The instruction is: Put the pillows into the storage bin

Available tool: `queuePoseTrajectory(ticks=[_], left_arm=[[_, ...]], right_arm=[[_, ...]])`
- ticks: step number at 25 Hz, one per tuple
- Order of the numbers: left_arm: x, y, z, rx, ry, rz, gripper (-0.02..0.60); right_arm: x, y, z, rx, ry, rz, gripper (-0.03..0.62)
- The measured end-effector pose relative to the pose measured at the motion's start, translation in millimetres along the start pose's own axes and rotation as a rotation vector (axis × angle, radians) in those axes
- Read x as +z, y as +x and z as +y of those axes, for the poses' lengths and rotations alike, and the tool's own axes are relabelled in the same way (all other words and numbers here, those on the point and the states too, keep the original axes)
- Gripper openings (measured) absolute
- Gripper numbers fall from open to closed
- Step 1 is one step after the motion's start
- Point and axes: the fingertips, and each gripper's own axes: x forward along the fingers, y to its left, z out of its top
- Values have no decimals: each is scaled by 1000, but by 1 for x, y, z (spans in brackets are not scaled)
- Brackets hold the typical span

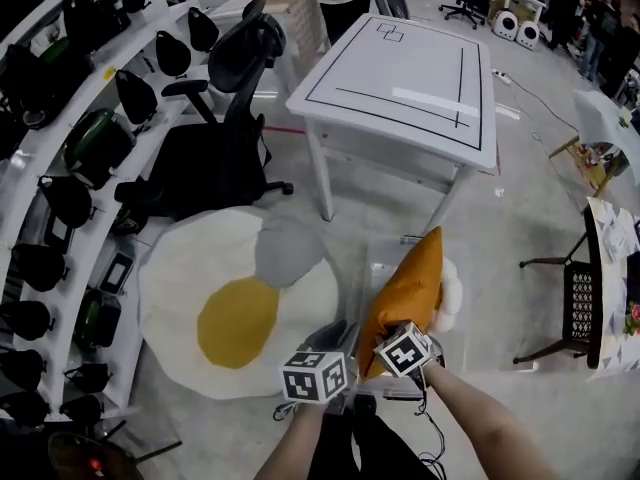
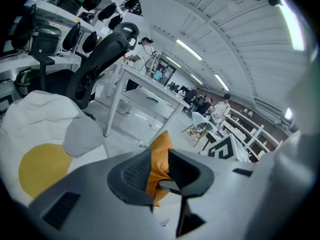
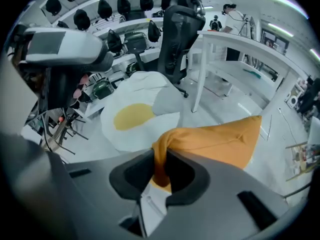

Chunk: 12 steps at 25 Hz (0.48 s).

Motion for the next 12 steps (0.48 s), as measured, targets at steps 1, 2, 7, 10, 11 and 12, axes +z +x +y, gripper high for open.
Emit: queuePoseTrajectory(ticks=[1, 2, 7, 10, 11, 12], left_arm=[[0, -2, 4, 6, -3, -1, 101], [-1, -4, 8, 12, -7, -1, 101], [-2, -14, 24, 35, -10, 0, 101], [-3, -16, 25, 40, -15, 1, 101], [-3, -16, 24, 40, -14, 1, 101], [-3, -16, 23, 39, -12, 3, 101]], right_arm=[[2, 2, 5, 1, -2, 0, 66], [3, 5, 9, 4, 3, -5, 70], [10, 1, 21, 37, 61, -66, 99], [16, -13, 25, 76, 117, -124, 122], [16, -14, 25, 89, 143, -146, 127], [16, -17, 24, 97, 168, -168, 129]])
